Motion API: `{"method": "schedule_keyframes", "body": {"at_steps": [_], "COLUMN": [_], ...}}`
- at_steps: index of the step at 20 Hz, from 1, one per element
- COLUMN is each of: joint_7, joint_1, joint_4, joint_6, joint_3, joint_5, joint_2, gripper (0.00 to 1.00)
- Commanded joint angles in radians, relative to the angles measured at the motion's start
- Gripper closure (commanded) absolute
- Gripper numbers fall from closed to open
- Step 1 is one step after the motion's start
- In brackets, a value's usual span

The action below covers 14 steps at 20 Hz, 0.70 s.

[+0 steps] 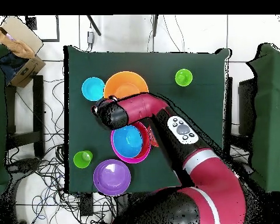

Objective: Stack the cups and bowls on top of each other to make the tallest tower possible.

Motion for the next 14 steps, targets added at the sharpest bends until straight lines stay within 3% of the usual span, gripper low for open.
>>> {"method": "schedule_keyframes", "body": {"at_steps": [1, 10, 14], "joint_7": [-0.054, -0.020, 0.014], "joint_1": [0.051, 0.073, 0.100], "joint_4": [0.039, 0.033, 0.037], "joint_6": [-0.001, -0.024, -0.087], "joint_3": [0.067, 0.038, -0.006], "joint_5": [-0.055, -0.068, -0.113], "joint_2": [-0.055, -0.065, -0.079], "gripper": [0.00, 0.00, 0.00]}}
